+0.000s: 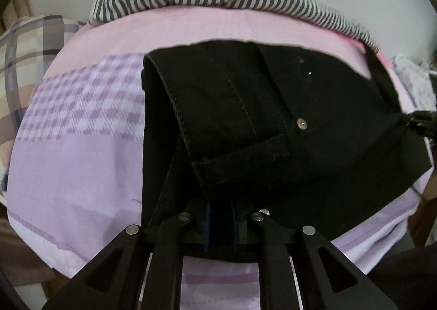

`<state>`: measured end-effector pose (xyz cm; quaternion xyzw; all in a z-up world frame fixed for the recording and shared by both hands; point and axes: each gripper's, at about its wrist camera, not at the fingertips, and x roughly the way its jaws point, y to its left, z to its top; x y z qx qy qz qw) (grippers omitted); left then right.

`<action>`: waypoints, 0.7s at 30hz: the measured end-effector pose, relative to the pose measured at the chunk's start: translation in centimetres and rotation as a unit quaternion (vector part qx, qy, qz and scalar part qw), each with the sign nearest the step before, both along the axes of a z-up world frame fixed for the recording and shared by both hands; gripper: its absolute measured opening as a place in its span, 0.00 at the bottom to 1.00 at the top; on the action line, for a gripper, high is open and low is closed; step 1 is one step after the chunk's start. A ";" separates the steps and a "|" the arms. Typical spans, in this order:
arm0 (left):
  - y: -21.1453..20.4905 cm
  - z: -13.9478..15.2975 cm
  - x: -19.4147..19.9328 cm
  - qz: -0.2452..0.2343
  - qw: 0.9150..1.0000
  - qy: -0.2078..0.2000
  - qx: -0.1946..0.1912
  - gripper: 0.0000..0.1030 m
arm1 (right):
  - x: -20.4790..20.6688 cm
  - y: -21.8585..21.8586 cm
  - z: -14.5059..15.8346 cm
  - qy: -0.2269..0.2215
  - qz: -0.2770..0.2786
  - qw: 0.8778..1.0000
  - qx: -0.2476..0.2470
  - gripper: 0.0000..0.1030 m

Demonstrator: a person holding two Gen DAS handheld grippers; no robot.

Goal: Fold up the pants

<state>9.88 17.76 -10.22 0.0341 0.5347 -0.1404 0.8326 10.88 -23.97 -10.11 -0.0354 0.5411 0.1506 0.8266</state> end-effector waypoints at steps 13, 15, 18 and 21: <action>4.3 2.4 -2.3 0.099 0.991 0.043 -0.077 0.52 | -3.5 -1.0 2.6 -0.039 -0.057 0.996 0.063 0.43; 5.2 3.0 -2.9 0.121 0.985 0.046 -0.117 0.54 | -4.6 -1.7 3.4 -0.049 -0.071 0.993 0.080 0.45; 5.6 3.2 -3.5 0.152 0.968 0.061 -0.189 0.54 | -6.0 -2.8 4.1 -0.060 -0.093 0.989 0.095 0.45; 4.7 2.4 -3.4 0.174 0.953 0.082 -0.233 0.54 | -6.8 -3.7 4.1 -0.061 -0.115 0.986 0.105 0.45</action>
